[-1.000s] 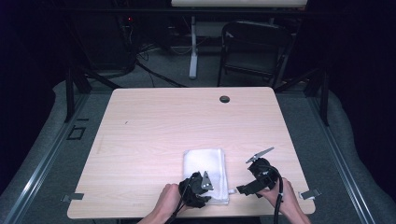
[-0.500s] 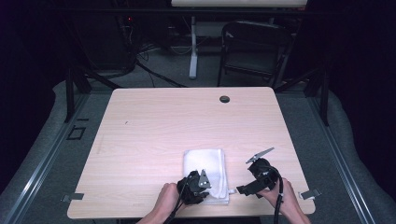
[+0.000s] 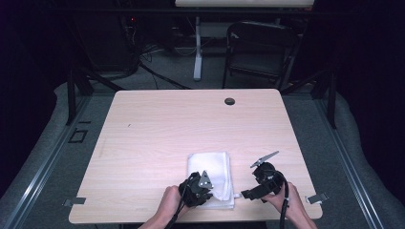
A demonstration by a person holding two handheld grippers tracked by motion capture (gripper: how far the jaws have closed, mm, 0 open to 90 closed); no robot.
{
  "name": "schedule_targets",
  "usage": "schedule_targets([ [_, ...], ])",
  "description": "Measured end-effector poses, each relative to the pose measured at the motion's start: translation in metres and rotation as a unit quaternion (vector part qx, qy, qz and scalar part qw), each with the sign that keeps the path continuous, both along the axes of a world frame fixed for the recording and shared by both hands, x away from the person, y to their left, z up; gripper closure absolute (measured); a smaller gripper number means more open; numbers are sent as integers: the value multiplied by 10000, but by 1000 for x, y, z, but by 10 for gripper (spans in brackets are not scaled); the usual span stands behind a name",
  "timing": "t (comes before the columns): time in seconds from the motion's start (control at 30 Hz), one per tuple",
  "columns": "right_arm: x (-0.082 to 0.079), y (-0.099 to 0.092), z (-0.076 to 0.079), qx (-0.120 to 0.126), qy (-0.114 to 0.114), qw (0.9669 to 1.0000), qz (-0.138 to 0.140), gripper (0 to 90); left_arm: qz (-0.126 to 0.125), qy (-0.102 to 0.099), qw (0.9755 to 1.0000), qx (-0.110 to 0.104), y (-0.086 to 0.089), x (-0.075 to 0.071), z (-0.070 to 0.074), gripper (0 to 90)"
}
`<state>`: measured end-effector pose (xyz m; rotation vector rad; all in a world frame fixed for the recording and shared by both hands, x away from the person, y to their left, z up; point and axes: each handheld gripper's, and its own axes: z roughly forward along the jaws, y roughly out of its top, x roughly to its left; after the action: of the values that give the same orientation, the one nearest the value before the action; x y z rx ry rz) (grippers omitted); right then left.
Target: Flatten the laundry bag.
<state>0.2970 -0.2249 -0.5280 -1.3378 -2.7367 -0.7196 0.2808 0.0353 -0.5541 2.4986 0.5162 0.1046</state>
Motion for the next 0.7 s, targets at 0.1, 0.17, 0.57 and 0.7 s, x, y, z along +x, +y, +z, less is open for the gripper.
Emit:
schedule_targets([
  [0.1, 0, 1, 1, -73, -33, 10000, 59, 240, 52, -2, 10000, -62, 1, 1, 1, 847],
  [0.17, -2, 4, 1, 50, -44, 10000, 70, 274, 78, -16, 9999, -101, 2, 1, 2, 848],
  [0.57, -7, 40, -3, 1, -129, 9982, 579, 828, 163, -29, 9994, -306, 6, 1, 7, 848],
  [0.7, -4, 53, -7, -15, -232, 9972, 704, 900, 193, -51, 9992, -335, 7, 1, 9, 848],
])
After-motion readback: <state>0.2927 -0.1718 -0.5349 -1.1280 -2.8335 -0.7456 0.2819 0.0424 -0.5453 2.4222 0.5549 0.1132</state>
